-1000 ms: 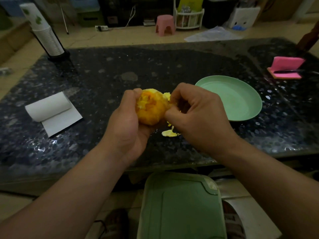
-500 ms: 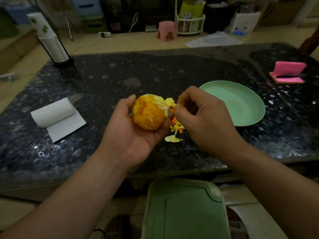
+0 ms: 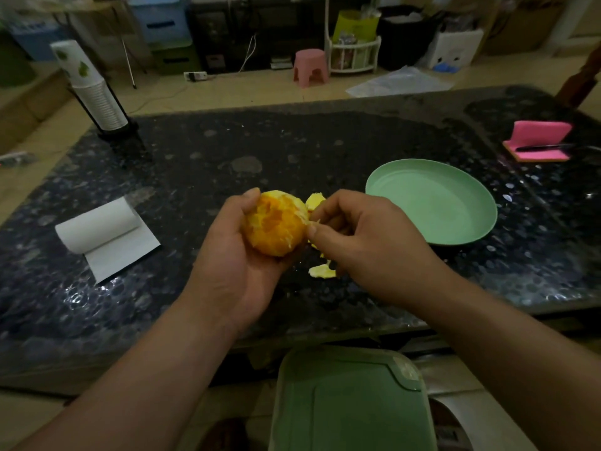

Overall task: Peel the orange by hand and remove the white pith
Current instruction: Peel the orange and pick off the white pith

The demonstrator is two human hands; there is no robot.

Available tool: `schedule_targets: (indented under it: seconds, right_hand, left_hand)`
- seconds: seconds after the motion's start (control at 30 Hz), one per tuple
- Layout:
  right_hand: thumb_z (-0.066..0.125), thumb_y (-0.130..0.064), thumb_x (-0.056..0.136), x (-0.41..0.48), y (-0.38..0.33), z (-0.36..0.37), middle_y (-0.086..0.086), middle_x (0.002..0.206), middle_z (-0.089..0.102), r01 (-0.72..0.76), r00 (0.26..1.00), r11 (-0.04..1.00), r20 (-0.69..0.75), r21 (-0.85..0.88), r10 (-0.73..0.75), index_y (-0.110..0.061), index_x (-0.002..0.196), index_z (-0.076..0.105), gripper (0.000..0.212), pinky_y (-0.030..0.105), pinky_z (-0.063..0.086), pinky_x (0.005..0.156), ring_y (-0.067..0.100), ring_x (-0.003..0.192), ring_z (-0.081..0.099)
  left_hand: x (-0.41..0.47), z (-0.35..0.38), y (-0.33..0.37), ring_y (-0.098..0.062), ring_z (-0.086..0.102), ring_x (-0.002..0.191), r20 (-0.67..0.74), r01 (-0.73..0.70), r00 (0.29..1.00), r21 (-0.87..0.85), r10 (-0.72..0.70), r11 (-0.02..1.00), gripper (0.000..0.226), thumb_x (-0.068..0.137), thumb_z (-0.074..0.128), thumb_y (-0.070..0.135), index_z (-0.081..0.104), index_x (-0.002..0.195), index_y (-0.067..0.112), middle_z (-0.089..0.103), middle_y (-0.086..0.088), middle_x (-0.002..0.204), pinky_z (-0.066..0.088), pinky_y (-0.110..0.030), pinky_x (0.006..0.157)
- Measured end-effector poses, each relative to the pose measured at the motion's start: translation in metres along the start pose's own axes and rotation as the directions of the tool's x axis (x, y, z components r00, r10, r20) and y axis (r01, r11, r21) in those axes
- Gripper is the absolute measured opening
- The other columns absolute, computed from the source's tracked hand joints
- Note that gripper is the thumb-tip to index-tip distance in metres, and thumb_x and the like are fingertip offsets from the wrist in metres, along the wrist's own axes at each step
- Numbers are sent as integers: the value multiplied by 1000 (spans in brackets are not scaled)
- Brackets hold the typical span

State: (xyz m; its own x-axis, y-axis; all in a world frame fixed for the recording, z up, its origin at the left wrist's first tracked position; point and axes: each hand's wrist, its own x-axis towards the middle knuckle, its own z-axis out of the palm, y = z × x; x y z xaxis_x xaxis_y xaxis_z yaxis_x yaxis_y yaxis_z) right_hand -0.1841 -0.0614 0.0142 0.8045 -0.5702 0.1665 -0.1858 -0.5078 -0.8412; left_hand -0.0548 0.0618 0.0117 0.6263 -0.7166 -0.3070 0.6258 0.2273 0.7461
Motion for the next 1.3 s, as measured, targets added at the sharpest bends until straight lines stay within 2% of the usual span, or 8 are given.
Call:
schedule_targets:
  seconds: [0.2,0.4,0.5,0.7,0.87,1.1,1.2,1.3]
  right_hand:
    - [72,-30,97,0,1,0,-12,74,73,-27,999,999,-28,-33,26,-29,87,73,10,31,59,62,5,66,70]
    - [71,-22,94,0,-2,-2,-6,73,74,-39,997,999,-64,-33,37,-26,79,71,15,43,64,65,10,66,71]
    - [73,-20,89,1,-2,-1,-7,68,71,-20,994,999,-109,-32,16,-25,75,69,15,37,58,58,8,59,66]
    - [74,-17,88,2,-3,-2,1,66,69,-11,994,998,-109,60,18,-22,78,69,12,36,56,55,10,55,61]
    - [72,-15,89,5,2,-2,5,68,70,-36,996,991,-80,129,47,-17,82,71,8,33,54,55,9,56,59]
    - [68,-21,99,19,25,-4,8,79,76,-201,972,975,-101,96,211,-15,89,72,12,30,52,53,14,62,64]
    - [66,-23,101,23,36,-5,4,81,77,-262,960,963,-82,65,267,-19,90,72,13,35,55,58,15,64,66]
    - [65,-24,102,23,39,-6,-2,81,77,-277,959,959,-50,56,280,-21,93,73,12,35,57,62,15,68,71]
  left_hand:
    - [1,-1,-6,-30,68,116,18,-137,991,149,136,979,33,99,65,34,66,123,11,71,-14,119,48,-55,113]
    - [0,1,-10,-18,70,99,99,-243,970,311,223,919,28,87,68,36,68,111,21,75,-2,107,57,-39,88]
    - [0,2,-11,-18,70,96,110,-256,966,305,233,917,29,87,68,34,68,112,19,75,-3,105,56,-37,85]
    - [-4,5,-9,-30,68,115,128,-89,989,85,78,992,38,90,74,28,65,122,9,72,-14,119,52,-50,110]
    - [-3,7,-9,-26,74,99,95,25,995,-46,-20,999,30,95,65,29,64,119,10,74,-15,111,63,-42,91]
    - [19,2,-11,-30,73,99,-67,234,970,-10,-234,972,63,94,67,58,63,139,14,73,-21,129,63,-39,80]
    - [26,5,-13,-30,73,99,-165,230,959,-28,-232,973,51,95,71,53,66,131,17,73,-19,126,64,-37,70]
    - [29,8,-13,-32,74,99,-199,199,959,-34,-202,979,46,97,71,49,64,128,16,72,-18,122,65,-40,74]
